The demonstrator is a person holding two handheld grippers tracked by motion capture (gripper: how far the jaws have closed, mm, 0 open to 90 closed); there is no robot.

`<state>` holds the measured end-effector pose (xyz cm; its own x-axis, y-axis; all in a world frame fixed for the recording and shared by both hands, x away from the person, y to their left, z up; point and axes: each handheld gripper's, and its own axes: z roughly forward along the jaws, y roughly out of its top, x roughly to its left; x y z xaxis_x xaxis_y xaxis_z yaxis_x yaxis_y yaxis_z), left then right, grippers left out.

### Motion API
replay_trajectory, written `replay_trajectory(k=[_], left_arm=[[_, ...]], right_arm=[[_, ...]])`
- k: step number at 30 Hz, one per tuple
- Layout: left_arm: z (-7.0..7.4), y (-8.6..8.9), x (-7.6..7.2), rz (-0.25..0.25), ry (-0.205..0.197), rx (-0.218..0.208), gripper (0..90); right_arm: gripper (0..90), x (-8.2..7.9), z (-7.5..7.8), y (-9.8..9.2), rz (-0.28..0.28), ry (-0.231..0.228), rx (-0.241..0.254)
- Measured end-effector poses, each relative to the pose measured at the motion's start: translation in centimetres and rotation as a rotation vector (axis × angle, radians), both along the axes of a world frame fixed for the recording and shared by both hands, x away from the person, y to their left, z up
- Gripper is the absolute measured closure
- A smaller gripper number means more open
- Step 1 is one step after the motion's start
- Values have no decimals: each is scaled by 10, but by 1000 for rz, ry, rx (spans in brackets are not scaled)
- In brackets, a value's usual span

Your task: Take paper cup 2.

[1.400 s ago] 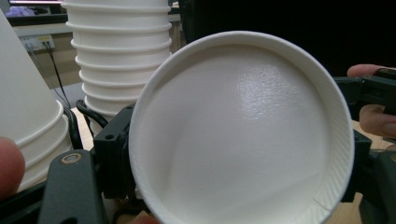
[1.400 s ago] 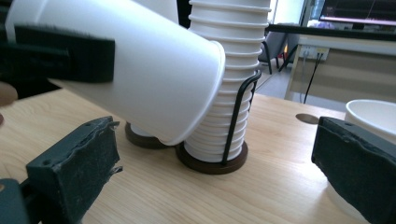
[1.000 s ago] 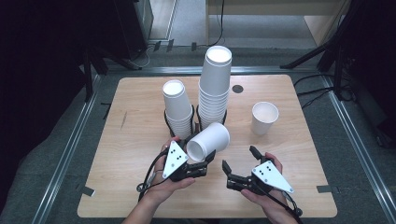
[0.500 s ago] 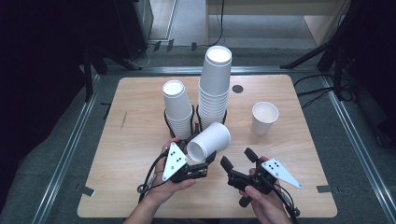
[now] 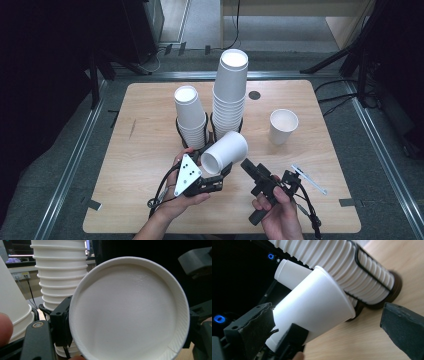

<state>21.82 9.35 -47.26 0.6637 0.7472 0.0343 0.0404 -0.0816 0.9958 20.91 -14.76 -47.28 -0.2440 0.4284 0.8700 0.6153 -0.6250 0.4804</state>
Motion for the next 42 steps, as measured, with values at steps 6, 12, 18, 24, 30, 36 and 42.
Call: replay_trajectory(k=[6, 12, 18, 24, 30, 36, 42], left_arm=[[0, 0, -1, 1, -9, -1, 228], [0, 0, -2, 2, -17, -2, 229], [0, 1, -2, 6, -21, -3, 228], [0, 0, -3, 4, -24, -4, 228], [0, 0, -3, -1, -25, 0, 228], [1, 0, -4, -5, -30, -9, 228], [1, 0, -4, -8, -30, -8, 228]], right_arm=[[0, 2, 0, 6, 27, 105, 105], [0, 4, -3, 10, 6, 178, 174], [0, 5, 0, 9, -15, 244, 296], [0, 4, 0, 11, -40, 296, 386], [0, 7, -3, 17, -25, 324, 443], [0, 9, -4, 25, -25, 343, 472], [0, 12, -4, 27, -46, 333, 491]])
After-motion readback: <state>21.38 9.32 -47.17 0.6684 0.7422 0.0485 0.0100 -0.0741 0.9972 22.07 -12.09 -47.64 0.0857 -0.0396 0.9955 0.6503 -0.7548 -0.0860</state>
